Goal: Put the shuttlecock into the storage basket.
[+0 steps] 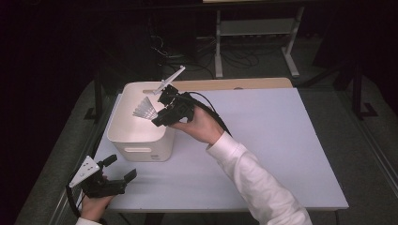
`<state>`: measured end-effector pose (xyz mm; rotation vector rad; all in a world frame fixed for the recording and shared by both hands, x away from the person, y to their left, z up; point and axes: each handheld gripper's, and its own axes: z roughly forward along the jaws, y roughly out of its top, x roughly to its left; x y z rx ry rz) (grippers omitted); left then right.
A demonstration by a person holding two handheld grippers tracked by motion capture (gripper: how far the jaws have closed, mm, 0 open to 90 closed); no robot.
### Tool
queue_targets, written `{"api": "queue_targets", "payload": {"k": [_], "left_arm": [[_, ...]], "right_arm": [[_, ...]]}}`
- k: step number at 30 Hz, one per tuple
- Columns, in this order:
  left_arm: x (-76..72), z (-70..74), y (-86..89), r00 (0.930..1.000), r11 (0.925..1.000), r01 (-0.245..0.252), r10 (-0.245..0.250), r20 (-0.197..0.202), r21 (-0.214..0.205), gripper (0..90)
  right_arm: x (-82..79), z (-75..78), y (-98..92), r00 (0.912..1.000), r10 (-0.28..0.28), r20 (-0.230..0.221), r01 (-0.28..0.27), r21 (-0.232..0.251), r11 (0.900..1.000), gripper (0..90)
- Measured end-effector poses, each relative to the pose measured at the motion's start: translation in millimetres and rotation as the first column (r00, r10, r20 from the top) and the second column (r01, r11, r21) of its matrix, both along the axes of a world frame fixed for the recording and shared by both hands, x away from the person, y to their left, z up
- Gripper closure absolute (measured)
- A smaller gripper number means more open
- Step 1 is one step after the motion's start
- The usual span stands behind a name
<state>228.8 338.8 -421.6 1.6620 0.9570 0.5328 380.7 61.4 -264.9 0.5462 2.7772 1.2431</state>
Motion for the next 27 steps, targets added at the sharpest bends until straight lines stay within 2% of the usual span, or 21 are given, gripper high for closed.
{"api": "queue_targets", "payload": {"k": [6,18,27], "left_arm": [[-0.3,-0.2,0.0,1.0,1.0,-0.002,0.002,-0.004,-0.007,0.0],[-0.1,-0.2,-0.3,1.0,0.9998,-0.002,0.002,-0.003,-0.018,0.0],[-0.1,0.0,0.0,1.0,0.9998,-0.004,0.004,-0.002,-0.02,0.0]], "right_arm": [[1.1,-3.6,7.5,0.9999,0.004,-0.014,-0.004,0.002,1.0,63.2],[6.4,-11.9,23.8,0.9996,0.025,-0.012,-0.025,-0.018,0.9995,63.2],[13.3,-21.0,28.9,0.9991,0.013,-0.041,-0.014,-0.026,0.9996,63.2]]}}
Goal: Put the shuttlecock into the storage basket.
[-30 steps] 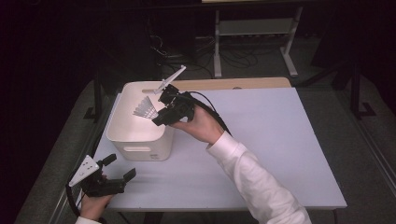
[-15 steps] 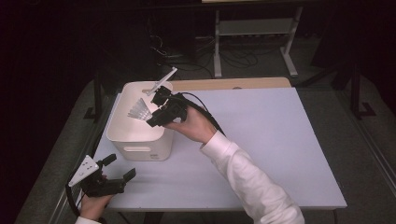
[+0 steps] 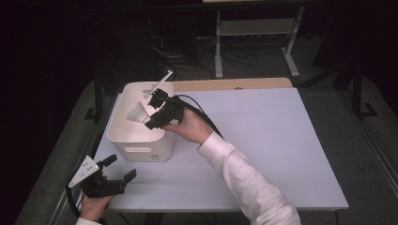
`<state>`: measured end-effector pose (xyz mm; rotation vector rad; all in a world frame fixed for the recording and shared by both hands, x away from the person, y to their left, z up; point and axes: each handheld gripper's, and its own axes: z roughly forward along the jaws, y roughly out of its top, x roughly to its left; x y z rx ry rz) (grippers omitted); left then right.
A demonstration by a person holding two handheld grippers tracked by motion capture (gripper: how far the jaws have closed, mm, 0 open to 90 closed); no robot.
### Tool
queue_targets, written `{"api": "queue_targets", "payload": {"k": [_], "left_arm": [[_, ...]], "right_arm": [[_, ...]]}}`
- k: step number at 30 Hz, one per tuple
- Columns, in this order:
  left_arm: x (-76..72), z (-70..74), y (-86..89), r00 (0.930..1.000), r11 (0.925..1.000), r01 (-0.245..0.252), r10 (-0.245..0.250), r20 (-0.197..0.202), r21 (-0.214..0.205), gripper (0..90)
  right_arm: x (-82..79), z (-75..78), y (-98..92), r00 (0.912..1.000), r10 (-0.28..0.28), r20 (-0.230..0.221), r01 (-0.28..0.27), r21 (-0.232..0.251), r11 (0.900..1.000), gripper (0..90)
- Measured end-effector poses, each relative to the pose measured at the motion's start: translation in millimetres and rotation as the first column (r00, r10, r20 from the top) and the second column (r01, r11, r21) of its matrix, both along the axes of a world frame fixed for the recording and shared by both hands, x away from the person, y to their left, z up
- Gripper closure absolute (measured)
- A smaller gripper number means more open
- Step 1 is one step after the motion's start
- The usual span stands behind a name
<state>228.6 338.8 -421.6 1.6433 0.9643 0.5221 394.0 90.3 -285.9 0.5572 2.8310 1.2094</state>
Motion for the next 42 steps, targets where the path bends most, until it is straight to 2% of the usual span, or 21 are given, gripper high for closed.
{"api": "queue_targets", "payload": {"k": [1,6,10,13,16,28,31,32,34,38,41,42], "left_arm": [[0.1,-0.1,0.1,1.0,1.0,0.001,-0.001,0.0,0.001,0.0],[0.1,0.0,0.1,1.0,1.0,-0.001,0.001,-0.001,-0.001,0.0],[-0.2,0.4,0.0,1.0,1.0,-0.001,0.001,-0.002,-0.001,0.0],[-0.2,0.7,0.6,1.0,0.9999,0.002,-0.002,-0.006,0.01,0.0],[0.1,0.1,0.1,1.0,1.0,0.002,-0.002,0.002,0.0,0.0],[0.0,0.0,-0.6,1.0,1.0,0.0,0.0,-0.007,0.0,0.0],[0.0,0.2,-0.5,1.0,1.0,0.004,-0.004,-0.009,0.008,0.0],[0.1,0.1,-0.6,1.0,0.9999,0.004,-0.004,-0.009,0.009,0.0],[0.3,0.0,-0.5,1.0,0.9999,0.006,-0.006,-0.008,0.01,0.0],[0.1,0.0,-0.5,0.9999,1.0,0.006,-0.005,-0.009,0.008,0.0],[0.2,0.1,-0.7,0.9999,1.0,0.006,-0.006,-0.009,0.007,0.0],[0.2,0.2,-0.7,0.9999,1.0,0.006,-0.006,-0.01,0.008,0.0]], "right_arm": [[1.6,-1.4,0.0,1.0,0.002,0.007,-0.002,-0.002,1.0,63.2],[7.1,-8.5,2.5,0.9999,-0.007,-0.014,0.007,-0.008,0.9999,63.2],[10.7,-14.0,5.0,1.0,-0.008,-0.006,0.007,-0.024,0.9997,63.2],[11.2,-16.8,6.8,0.9995,-0.007,-0.032,0.006,-0.04,0.9992,63.2],[12.1,-18.6,7.5,0.9993,-0.009,-0.035,0.008,-0.046,0.9989,63.2],[14.5,-30.8,11.5,0.9977,-0.004,-0.068,-0.001,-0.073,0.9974,63.1],[14.4,-32.2,12.1,0.9971,-0.003,-0.076,-0.003,-0.076,0.9971,62.5],[15.1,-34.6,12.6,0.9967,0.008,-0.081,-0.014,-0.073,0.9972,52.4],[15.3,-35.5,12.8,0.9959,0.007,-0.09,-0.015,-0.083,0.9965,46.2],[16.3,-35.6,11.4,0.9957,0.003,-0.092,-0.01,-0.071,0.9974,39.0],[17.2,-32.7,8.1,0.997,-0.018,-0.075,0.014,-0.05,0.9987,30.2],[17.9,-31.4,6.7,0.9982,-0.023,-0.054,0.021,-0.046,0.9987,27.0]]}}
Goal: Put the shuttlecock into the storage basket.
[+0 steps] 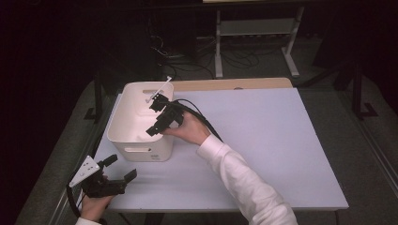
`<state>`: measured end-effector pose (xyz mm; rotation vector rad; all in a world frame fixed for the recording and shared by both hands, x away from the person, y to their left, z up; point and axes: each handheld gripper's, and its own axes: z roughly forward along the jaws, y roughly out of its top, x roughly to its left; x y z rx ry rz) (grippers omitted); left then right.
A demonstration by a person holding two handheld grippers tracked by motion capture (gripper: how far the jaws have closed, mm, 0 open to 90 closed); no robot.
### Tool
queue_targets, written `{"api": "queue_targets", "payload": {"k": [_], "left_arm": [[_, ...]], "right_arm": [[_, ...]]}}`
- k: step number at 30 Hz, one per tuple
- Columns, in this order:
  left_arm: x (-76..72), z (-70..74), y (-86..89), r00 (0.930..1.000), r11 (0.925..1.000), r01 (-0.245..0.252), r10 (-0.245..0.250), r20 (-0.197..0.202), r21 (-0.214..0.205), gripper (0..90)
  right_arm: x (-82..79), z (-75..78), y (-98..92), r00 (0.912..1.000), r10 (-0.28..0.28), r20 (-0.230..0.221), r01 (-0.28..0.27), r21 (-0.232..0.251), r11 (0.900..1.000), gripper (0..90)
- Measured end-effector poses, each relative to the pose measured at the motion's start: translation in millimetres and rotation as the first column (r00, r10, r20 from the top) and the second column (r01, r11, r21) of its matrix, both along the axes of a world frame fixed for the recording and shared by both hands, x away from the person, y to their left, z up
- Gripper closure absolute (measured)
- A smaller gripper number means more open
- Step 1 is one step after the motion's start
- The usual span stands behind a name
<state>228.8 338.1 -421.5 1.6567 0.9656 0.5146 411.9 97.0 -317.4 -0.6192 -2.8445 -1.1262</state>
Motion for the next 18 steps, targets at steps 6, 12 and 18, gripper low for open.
{"api": "queue_targets", "payload": {"k": [6,12,18], "left_arm": [[1.8,-0.3,1.2,0.9997,0.9998,0.011,-0.011,0.021,0.016,0.0],[0.3,-0.3,-0.3,1.0,1.0,0.001,-0.001,0.001,-0.004,0.0],[0.1,-0.2,0.2,1.0,1.0,0.003,-0.003,0.0,0.001,0.0]], "right_arm": [[1.6,5.3,-8.5,0.9985,-0.024,0.048,0.023,0.028,0.9993,14.7],[-0.4,8.9,-17.5,0.9881,-0.023,0.152,0.02,0.021,0.9996,6.7],[-0.5,11.0,-23.6,0.9849,-0.066,0.16,0.061,0.037,0.9975,1.3]]}}
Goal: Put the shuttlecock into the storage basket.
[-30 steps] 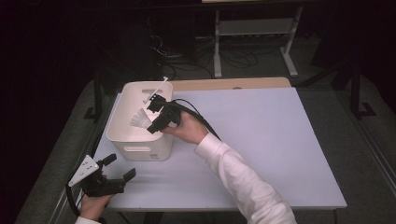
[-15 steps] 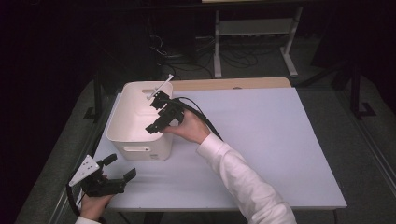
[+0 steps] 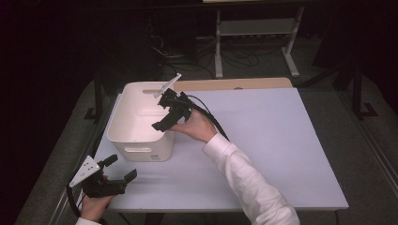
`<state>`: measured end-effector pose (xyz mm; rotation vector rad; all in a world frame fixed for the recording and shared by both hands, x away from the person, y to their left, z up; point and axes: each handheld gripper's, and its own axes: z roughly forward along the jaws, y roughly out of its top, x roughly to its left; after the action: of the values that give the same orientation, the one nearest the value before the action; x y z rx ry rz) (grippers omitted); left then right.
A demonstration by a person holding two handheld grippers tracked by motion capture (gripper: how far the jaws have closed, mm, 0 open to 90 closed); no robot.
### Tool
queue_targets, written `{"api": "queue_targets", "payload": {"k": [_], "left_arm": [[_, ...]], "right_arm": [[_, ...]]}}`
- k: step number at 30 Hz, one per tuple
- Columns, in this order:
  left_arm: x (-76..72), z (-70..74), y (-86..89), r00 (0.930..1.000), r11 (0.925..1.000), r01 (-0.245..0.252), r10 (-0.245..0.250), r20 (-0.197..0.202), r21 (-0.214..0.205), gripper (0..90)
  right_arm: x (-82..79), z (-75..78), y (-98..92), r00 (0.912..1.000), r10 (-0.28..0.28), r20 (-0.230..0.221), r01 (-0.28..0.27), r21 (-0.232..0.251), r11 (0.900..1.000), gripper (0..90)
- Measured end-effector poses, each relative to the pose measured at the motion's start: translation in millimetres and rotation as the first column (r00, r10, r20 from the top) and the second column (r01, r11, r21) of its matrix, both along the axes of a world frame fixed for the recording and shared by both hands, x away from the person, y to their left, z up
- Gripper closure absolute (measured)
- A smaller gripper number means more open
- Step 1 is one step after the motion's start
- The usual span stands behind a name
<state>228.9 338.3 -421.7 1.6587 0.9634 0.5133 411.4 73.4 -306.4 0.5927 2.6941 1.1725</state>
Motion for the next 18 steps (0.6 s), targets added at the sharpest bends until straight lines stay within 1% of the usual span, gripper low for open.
{"api": "queue_targets", "payload": {"k": [1,2,3,4,5,6,7,8,9,11,12,13,14,15,16,17,18], "left_arm": [[0.0,0.1,0.0,1.0,1.0,0.0,0.0,0.001,0.0,0.0],[0.5,0.2,0.4,1.0,1.0,0.003,-0.003,0.006,0.007,0.0],[0.4,0.1,0.0,1.0,1.0,0.002,-0.002,0.004,0.002,0.0],[0.4,0.1,0.0,1.0,1.0,0.002,-0.002,0.004,0.002,0.0],[0.4,0.1,0.1,1.0,1.0,0.002,-0.002,0.004,0.004,0.0],[0.4,0.2,0.1,1.0,1.0,0.003,-0.003,0.005,0.004,0.0],[1.0,0.3,1.1,0.9999,0.9999,0.007,-0.008,0.012,0.015,0.0],[1.0,0.3,1.1,0.9999,0.9999,0.007,-0.008,0.012,0.015,0.0],[0.8,-0.3,0.7,1.0,1.0,0.001,-0.001,0.002,-0.001,0.0],[1.0,-0.4,0.8,1.0,1.0,0.001,-0.001,0.002,-0.002,0.0],[1.0,-0.4,1.1,1.0,1.0,0.001,-0.001,0.0,0.002,0.0],[1.0,-0.4,1.0,1.0,1.0,0.001,-0.001,0.0,0.0,0.0],[1.0,-0.5,0.8,1.0,1.0,0.0,0.0,-0.001,-0.002,0.0],[1.0,-0.5,0.7,1.0,1.0,0.001,-0.001,0.0,-0.002,0.0],[1.0,-0.5,0.8,1.0,1.0,0.002,-0.002,0.0,0.001,0.0],[1.1,-0.6,0.9,1.0,1.0,0.002,-0.002,0.0,0.002,0.0],[1.1,-0.6,0.9,1.0,1.0,0.002,-0.002,-0.001,0.002,0.0]], "right_arm": [[-0.7,1.1,-2.6,0.9999,-0.012,-0.008,0.012,0.003,0.9999,0.2],[0.2,1.2,-4.2,0.9999,-0.012,0.008,0.012,0.0,0.9999,0.0],[-0.9,2.0,-4.9,0.9995,-0.03,-0.009,0.031,0.005,0.9995,0.0],[-0.9,2.0,-4.9,0.9995,-0.03,-0.009,0.031,0.005,0.9995,0.0],[1.3,1.3,-7.1,0.9997,-0.018,0.019,0.018,-0.003,0.9998,0.0],[-0.9,2.9,-8.9,0.999,-0.044,-0.005,0.044,0.004,0.999,0.0],[-0.7,2.9,-10.1,0.999,-0.044,0.002,0.044,0.006,0.999,0.0],[-0.9,3.2,-11.2,0.9988,-0.049,-0.004,0.049,0.011,0.9987,0.0],[-0.6,3.3,-12.6,0.9989,-0.046,-0.006,0.046,0.012,0.9989,0.0],[-0.6,3.5,-13.9,0.9988,-0.047,-0.013,0.047,0.019,0.9987,0.0],[0.0,3.3,-15.6,0.9992,-0.038,-0.009,0.038,0.032,0.9987,0.0],[-0.9,3.9,-18.3,0.999,-0.039,-0.022,0.04,0.047,0.9981,0.0],[-0.9,3.9,-18.3,0.999,-0.039,-0.022,0.04,0.047,0.9981,0.0],[-0.6,3.5,-19.9,0.9993,-0.036,-0.012,0.037,0.045,0.9983,0.0],[-1.5,3.7,-21.0,0.9991,-0.038,-0.021,0.039,0.048,0.9981,0.0],[-1.3,3.0,-24.2,0.9992,-0.041,-0.002,0.041,0.045,0.9981,0.0],[-1.3,3.0,-24.2,0.9992,-0.041,-0.002,0.041,0.045,0.9981,0.0]]}}
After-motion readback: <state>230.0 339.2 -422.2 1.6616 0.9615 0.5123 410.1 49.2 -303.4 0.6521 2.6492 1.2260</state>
